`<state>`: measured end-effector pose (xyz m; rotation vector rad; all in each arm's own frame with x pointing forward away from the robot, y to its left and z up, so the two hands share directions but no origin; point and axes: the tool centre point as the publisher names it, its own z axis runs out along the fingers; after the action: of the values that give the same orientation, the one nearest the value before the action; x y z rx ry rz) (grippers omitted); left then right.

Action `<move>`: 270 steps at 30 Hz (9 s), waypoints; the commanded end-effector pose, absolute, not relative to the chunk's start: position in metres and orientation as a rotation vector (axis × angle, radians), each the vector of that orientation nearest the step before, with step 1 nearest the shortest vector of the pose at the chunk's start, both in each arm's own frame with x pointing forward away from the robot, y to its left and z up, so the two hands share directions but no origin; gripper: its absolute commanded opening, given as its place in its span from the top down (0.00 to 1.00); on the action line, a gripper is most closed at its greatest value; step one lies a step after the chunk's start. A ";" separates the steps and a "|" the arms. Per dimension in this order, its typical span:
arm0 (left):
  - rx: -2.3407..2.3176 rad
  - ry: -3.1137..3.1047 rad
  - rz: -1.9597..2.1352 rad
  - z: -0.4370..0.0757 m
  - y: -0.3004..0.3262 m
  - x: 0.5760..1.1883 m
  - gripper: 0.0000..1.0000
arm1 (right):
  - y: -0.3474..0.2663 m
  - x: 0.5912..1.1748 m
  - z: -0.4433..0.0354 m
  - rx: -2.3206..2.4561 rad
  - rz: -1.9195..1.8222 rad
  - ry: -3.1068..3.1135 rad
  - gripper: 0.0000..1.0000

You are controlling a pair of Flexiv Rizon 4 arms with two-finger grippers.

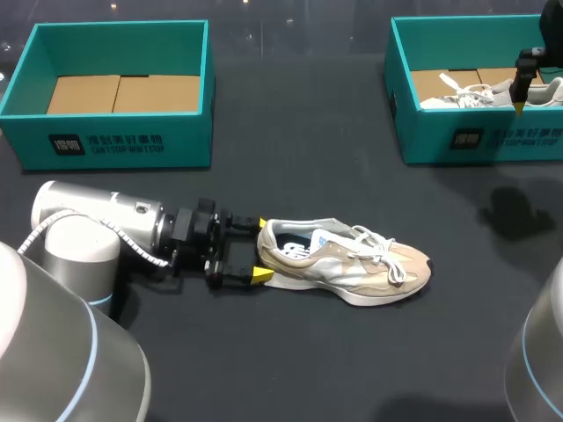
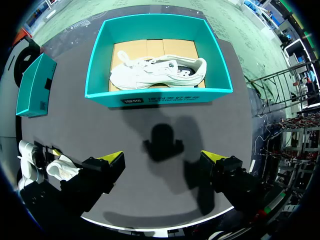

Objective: Take the shoe out of the shoebox, open the shoe tongue, remove and reinsert the insole, then place the shoe into the shoebox

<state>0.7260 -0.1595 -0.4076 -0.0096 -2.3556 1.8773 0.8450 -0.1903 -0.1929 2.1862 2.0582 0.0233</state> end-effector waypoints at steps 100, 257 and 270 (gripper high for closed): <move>-0.003 -2.325 1.939 -0.407 -0.186 0.702 1.00 | -0.190 0.845 -0.193 2.186 0.024 2.058 0.00; -0.003 -2.325 1.939 -0.407 -0.186 0.702 1.00 | 0.103 0.696 -0.329 2.383 -0.180 1.514 0.00; -0.003 -2.325 1.939 -0.407 -0.186 0.702 1.00 | 0.099 0.683 -0.318 2.448 -0.242 1.558 0.00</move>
<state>0.7033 -0.1856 -0.4064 -0.0060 -2.3240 1.9385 0.6860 0.1007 -0.3176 2.2317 1.8705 -0.2976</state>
